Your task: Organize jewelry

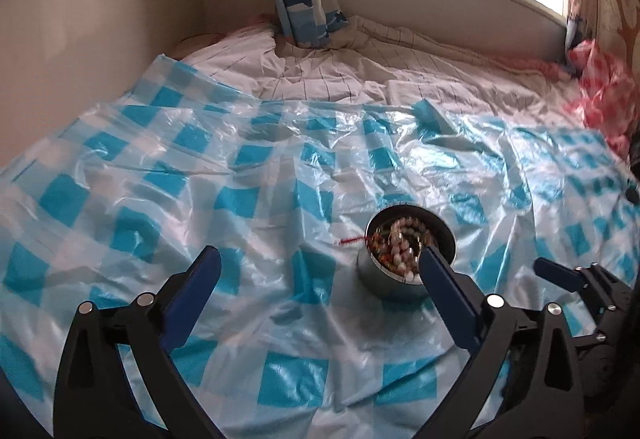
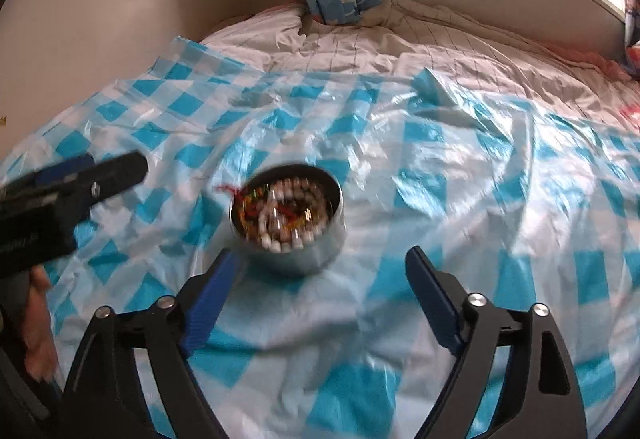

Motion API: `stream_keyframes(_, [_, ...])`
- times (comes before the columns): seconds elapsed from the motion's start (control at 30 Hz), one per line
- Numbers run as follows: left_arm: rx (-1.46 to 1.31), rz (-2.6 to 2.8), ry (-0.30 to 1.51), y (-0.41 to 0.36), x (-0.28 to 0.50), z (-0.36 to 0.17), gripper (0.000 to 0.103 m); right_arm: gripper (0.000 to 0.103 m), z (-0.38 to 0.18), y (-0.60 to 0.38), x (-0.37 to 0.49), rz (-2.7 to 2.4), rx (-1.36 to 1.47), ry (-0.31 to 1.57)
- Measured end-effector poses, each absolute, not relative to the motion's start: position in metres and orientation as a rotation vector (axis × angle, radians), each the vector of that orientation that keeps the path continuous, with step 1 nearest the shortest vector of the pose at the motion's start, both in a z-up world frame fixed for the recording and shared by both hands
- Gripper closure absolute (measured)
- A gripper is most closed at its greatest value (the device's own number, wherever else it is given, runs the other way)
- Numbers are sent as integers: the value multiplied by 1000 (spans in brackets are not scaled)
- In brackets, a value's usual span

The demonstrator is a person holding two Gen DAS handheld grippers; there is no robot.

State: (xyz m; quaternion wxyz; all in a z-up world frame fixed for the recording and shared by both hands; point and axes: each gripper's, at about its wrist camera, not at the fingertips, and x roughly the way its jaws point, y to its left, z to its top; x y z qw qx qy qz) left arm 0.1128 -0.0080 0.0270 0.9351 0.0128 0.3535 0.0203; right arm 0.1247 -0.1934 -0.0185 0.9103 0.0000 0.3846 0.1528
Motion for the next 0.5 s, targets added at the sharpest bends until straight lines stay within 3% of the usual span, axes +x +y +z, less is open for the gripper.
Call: stream_keyframes(0.5, [61, 23, 788, -25, 30, 5, 8, 19, -21, -234, 61, 265, 48, 788])
